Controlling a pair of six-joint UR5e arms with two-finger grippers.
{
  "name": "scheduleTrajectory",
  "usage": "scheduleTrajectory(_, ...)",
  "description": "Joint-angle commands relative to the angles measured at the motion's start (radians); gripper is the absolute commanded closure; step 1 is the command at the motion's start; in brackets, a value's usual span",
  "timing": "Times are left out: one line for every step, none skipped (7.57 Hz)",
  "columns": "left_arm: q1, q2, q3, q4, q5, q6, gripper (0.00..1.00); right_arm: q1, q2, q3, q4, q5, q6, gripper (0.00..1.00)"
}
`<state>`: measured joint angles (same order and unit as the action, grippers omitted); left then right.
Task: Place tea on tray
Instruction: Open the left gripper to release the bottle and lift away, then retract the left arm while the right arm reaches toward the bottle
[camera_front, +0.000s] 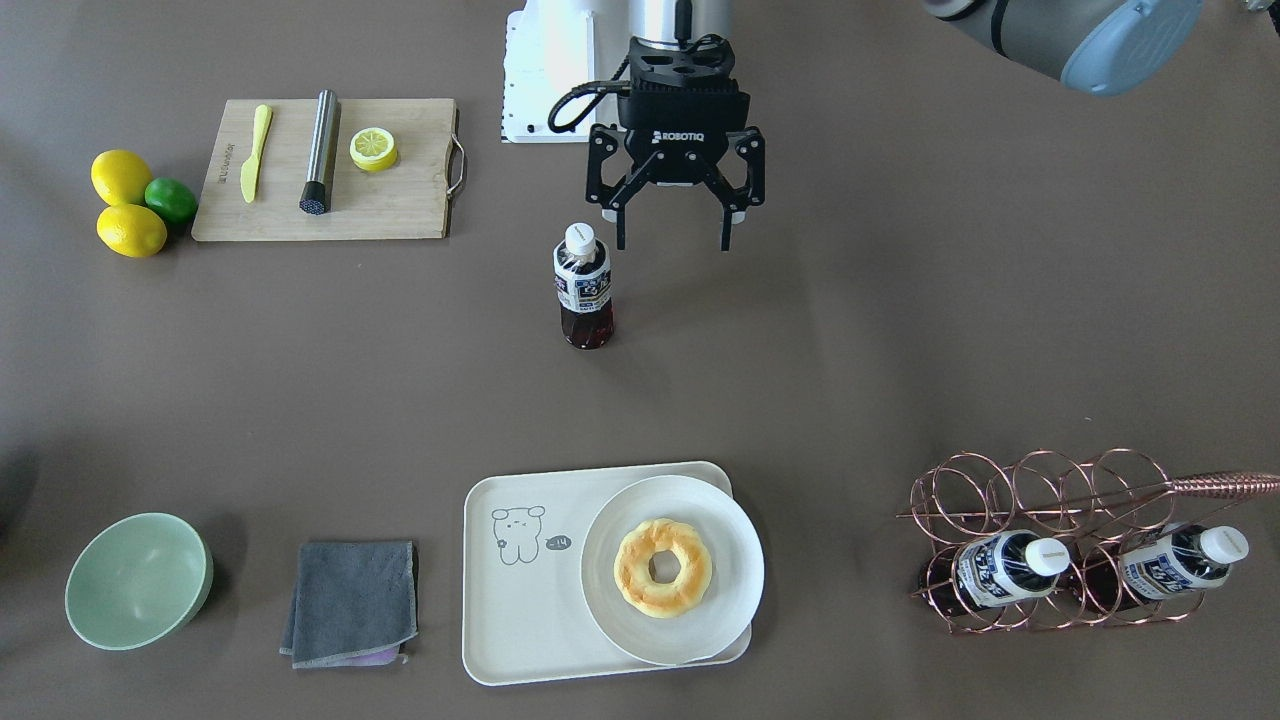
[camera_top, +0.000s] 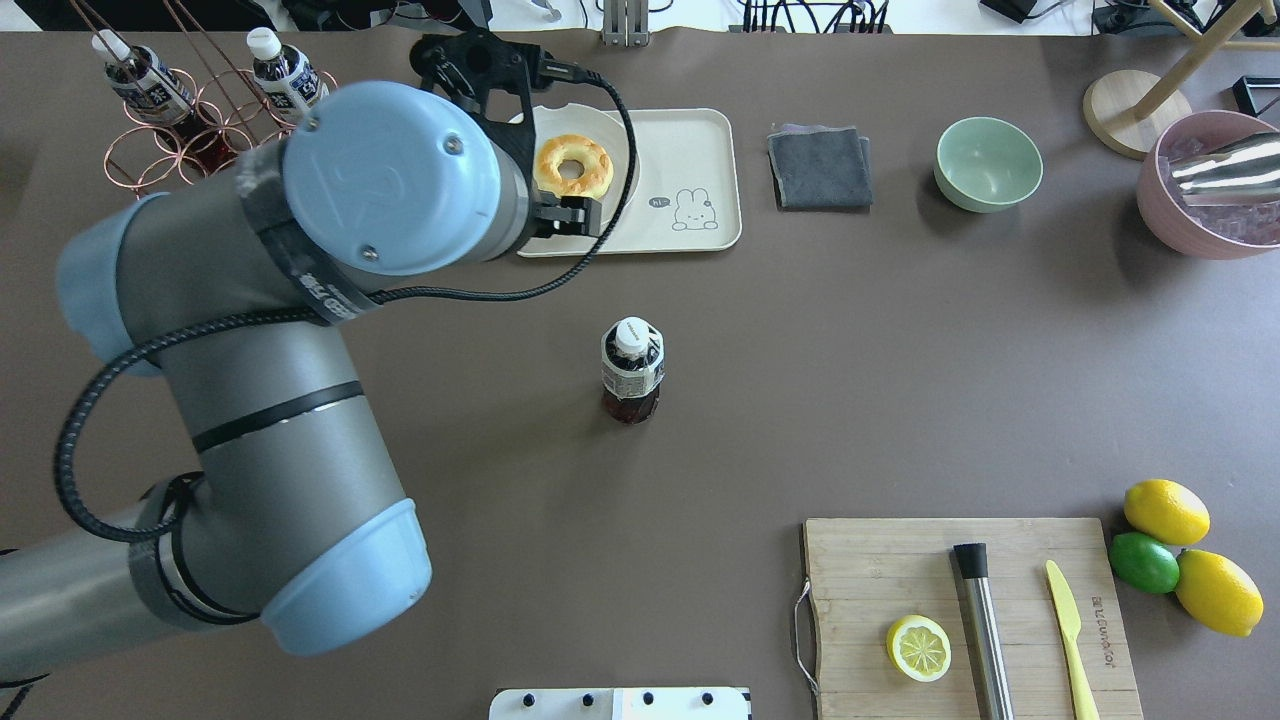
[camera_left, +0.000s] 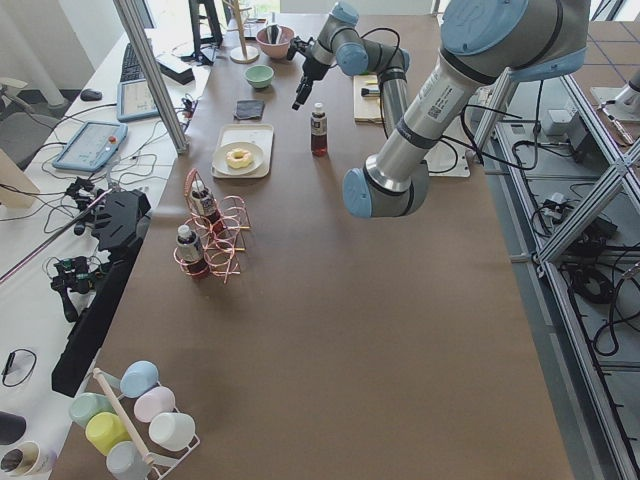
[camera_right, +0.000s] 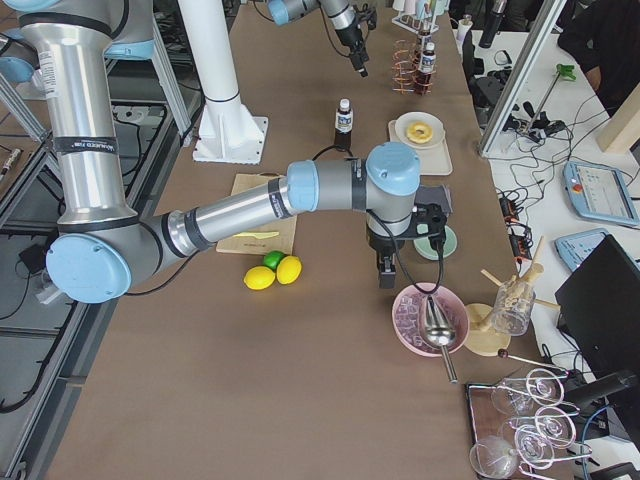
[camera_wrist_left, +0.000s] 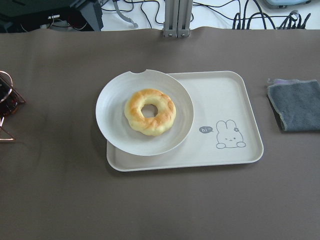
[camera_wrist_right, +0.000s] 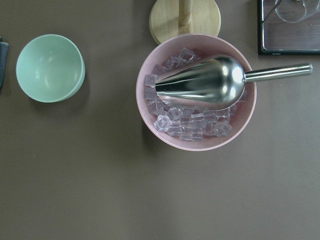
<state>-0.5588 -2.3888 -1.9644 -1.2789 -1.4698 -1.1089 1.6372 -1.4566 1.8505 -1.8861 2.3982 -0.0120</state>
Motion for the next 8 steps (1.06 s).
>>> scheduleTrajectory(-0.149,0.12,-0.054,-0.002,-0.052,0.15,0.02,-0.131,0.106,0.141,-0.082,0.015,0.27,0.0)
scheduleTrajectory(-0.209,0.169,-0.059,-0.023,-0.099,0.237,0.02,-0.225,0.202,0.154,-0.082,0.012,0.461,0.0)
scheduleTrajectory(-0.252,0.251,-0.063,-0.084,-0.106,0.291,0.02,-0.337,0.313,0.157,-0.082,0.0,0.641,0.0)
scheduleTrajectory(-0.295,0.307,-0.056,-0.12,-0.13,0.291,0.02,-0.423,0.388,0.156,-0.082,-0.011,0.732,0.0)
scheduleTrajectory(-0.356,0.356,-0.053,-0.119,-0.18,0.291,0.02,-0.491,0.448,0.156,-0.082,-0.042,0.818,0.0)
scheduleTrajectory(-0.413,0.414,-0.05,-0.12,-0.251,0.293,0.02,-0.557,0.494,0.156,-0.082,-0.092,0.91,0.0)
scheduleTrajectory(-0.478,0.481,-0.05,-0.123,-0.295,0.293,0.02,-0.603,0.536,0.154,-0.082,-0.114,0.952,0.0)
scheduleTrajectory(-0.537,0.537,-0.048,-0.131,-0.313,0.311,0.02,-0.652,0.579,0.148,-0.082,-0.14,1.018,0.0)
